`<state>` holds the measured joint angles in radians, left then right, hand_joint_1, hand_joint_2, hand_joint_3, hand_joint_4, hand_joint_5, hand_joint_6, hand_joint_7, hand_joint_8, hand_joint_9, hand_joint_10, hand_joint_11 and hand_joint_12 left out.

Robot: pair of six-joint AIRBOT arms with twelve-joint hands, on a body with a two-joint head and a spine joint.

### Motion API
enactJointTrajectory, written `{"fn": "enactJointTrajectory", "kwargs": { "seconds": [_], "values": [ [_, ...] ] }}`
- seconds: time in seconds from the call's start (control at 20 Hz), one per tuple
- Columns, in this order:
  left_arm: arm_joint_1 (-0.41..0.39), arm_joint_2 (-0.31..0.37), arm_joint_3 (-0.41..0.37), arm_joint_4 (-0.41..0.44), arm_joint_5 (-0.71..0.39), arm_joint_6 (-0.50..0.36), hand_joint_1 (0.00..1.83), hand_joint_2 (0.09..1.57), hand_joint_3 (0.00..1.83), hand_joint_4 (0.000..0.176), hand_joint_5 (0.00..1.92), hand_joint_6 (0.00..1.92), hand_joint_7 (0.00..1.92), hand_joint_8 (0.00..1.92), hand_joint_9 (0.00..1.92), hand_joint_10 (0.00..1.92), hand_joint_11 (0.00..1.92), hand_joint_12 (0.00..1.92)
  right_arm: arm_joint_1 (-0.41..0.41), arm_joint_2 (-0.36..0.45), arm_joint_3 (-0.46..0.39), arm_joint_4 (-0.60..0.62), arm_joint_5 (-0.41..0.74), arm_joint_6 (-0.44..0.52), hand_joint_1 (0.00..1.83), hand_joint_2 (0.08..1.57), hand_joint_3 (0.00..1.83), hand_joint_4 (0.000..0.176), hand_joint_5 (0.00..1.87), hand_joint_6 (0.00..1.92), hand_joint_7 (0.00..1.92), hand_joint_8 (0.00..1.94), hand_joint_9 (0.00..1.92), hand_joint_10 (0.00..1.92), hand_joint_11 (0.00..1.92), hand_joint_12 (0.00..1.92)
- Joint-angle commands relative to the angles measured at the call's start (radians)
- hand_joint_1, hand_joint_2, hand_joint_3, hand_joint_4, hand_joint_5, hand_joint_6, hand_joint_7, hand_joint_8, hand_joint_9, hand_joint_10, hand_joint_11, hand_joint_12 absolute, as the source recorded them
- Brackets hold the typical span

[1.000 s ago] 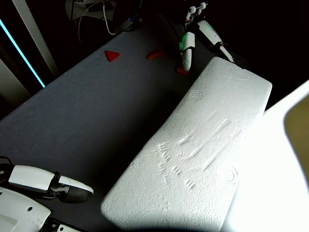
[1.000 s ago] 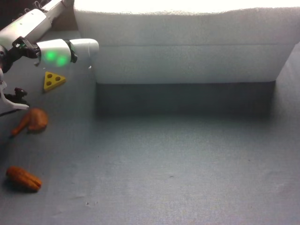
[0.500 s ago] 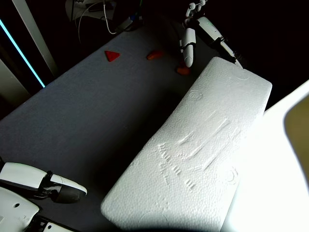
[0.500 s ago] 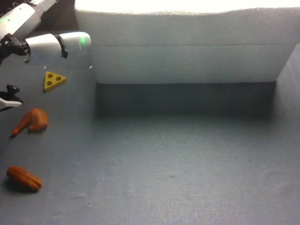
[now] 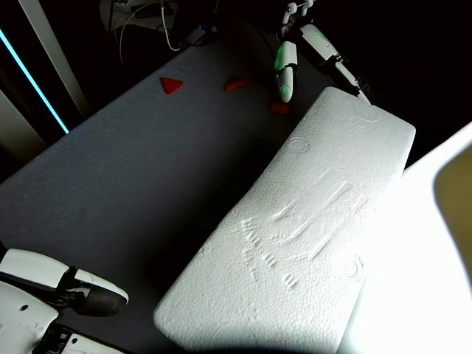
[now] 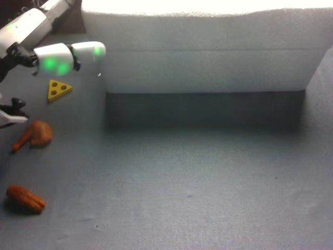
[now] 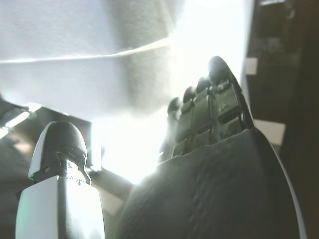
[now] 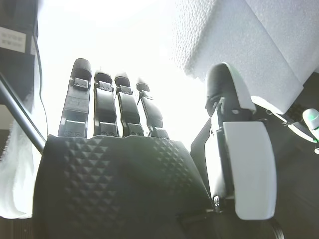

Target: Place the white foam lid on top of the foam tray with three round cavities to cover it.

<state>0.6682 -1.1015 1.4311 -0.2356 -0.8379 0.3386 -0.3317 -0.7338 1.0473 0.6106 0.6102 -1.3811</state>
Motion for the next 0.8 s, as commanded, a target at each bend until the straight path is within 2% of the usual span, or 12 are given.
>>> {"fn": "enactJointTrajectory", "kwargs": {
  "seconds": [0.0, 0.15, 0.2, 0.25, 0.3, 0.35, 0.45, 0.55, 0.6, 0.65, 0.7, 0.75],
  "values": [
    [0.000, 0.019, -0.002, -0.020, -0.156, -0.005, 0.45, 1.05, 0.00, 0.045, 0.00, 0.00, 0.00, 0.00, 0.00, 0.00, 0.00, 0.00, 0.003, 0.023, 0.000, -0.033, 0.141, 0.022, 0.49, 1.23, 0.00, 0.000, 0.00, 0.00, 0.00, 0.00, 0.00, 0.00, 0.00, 0.00],
    [0.019, 0.044, -0.025, -0.025, -0.195, 0.001, 0.50, 1.04, 0.00, 0.023, 0.00, 0.00, 0.00, 0.00, 0.00, 0.00, 0.01, 0.01, -0.023, 0.046, -0.024, -0.069, 0.179, 0.066, 0.49, 1.23, 0.00, 0.000, 0.00, 0.00, 0.00, 0.00, 0.00, 0.00, 0.00, 0.00],
    [0.024, 0.049, -0.030, -0.025, -0.206, 0.001, 0.49, 1.03, 0.00, 0.024, 0.00, 0.00, 0.00, 0.00, 0.00, 0.00, 0.03, 0.02, -0.030, 0.051, -0.033, -0.079, 0.193, 0.076, 0.50, 1.24, 0.01, 0.000, 0.00, 0.00, 0.00, 0.00, 0.00, 0.00, 0.00, 0.00],
    [0.033, 0.057, -0.039, -0.025, -0.223, 0.001, 0.48, 1.00, 0.03, 0.045, 0.00, 0.00, 0.00, 0.00, 0.00, 0.00, 0.01, 0.28, -0.038, 0.056, -0.042, -0.096, 0.205, 0.090, 0.52, 1.25, 0.01, 0.000, 0.00, 0.00, 0.00, 0.00, 0.00, 0.00, 0.00, 0.00],
    [0.040, 0.064, -0.049, -0.025, -0.238, 0.001, 0.47, 1.03, 0.01, 0.035, 0.00, 0.00, 0.00, 0.00, 0.00, 0.00, 0.00, 0.40, -0.044, 0.061, -0.050, -0.108, 0.215, 0.098, 0.52, 1.25, 0.01, 0.000, 0.00, 0.00, 0.00, 0.00, 0.00, 0.00, 0.02, 0.01],
    [0.054, 0.079, -0.068, -0.023, -0.270, 0.001, 0.47, 1.04, 0.01, 0.033, 0.00, 0.00, 0.00, 0.00, 0.00, 0.00, 0.00, 0.43, -0.057, 0.072, -0.067, -0.131, 0.238, 0.116, 0.54, 1.23, 0.00, 0.000, 0.00, 0.00, 0.00, 0.00, 0.00, 0.00, 0.02, 0.01],
    [0.075, 0.106, -0.105, -0.014, -0.326, 0.004, 0.45, 1.07, 0.00, 0.069, 0.00, 0.00, 0.00, 0.00, 0.00, 0.00, 0.00, 0.47, -0.084, 0.096, -0.104, -0.174, 0.290, 0.153, 0.52, 1.22, 0.00, 0.000, 0.00, 0.00, 0.00, 0.00, 0.00, 0.00, 0.01, 0.01],
    [0.082, 0.132, -0.143, 0.025, -0.371, 0.004, 0.51, 1.09, 0.00, 0.053, 0.00, 0.00, 0.00, 0.00, 0.00, 0.00, 0.00, 0.88, -0.113, 0.119, -0.142, -0.227, 0.342, 0.191, 0.52, 1.19, 0.00, 0.000, 0.00, 0.00, 0.00, 0.00, 0.03, 0.02, 0.00, 1.01],
    [0.087, 0.143, -0.162, 0.038, -0.398, 0.006, 0.51, 1.09, 0.00, 0.056, 0.00, 0.00, 0.00, 0.00, 0.00, 0.00, 0.00, 0.96, -0.121, 0.125, -0.155, -0.255, 0.360, 0.210, 0.51, 1.19, 0.00, 0.000, 0.00, 0.00, 0.00, 0.00, 0.04, 0.03, 0.00, 1.20],
    [0.093, 0.153, -0.179, 0.051, -0.421, 0.007, 0.52, 1.09, 0.00, 0.051, 0.00, 0.00, 0.00, 0.00, 0.00, 0.00, 0.00, 0.76, -0.125, 0.128, -0.166, -0.280, 0.370, 0.227, 0.49, 1.19, 0.00, 0.017, 0.00, 0.00, 0.00, 0.00, 0.04, 0.03, 0.00, 1.24],
    [0.104, 0.169, -0.203, 0.071, -0.448, 0.007, 0.51, 1.10, 0.00, 0.059, 0.00, 0.00, 0.00, 0.00, 0.00, 0.00, 0.00, 0.59, -0.129, 0.131, -0.178, -0.325, 0.378, 0.263, 0.45, 1.18, 0.00, 0.026, 0.00, 0.00, 0.00, 0.00, 0.08, 0.05, 0.00, 1.28],
    [0.110, 0.175, -0.213, 0.080, -0.461, 0.007, 0.51, 1.11, 0.00, 0.059, 0.00, 0.00, 0.00, 0.00, 0.00, 0.00, 0.00, 0.40, -0.129, 0.132, -0.181, -0.345, 0.380, 0.280, 0.45, 1.21, 0.01, 0.000, 0.00, 0.00, 0.00, 0.00, 0.08, 0.05, 0.00, 1.36]
  ]
}}
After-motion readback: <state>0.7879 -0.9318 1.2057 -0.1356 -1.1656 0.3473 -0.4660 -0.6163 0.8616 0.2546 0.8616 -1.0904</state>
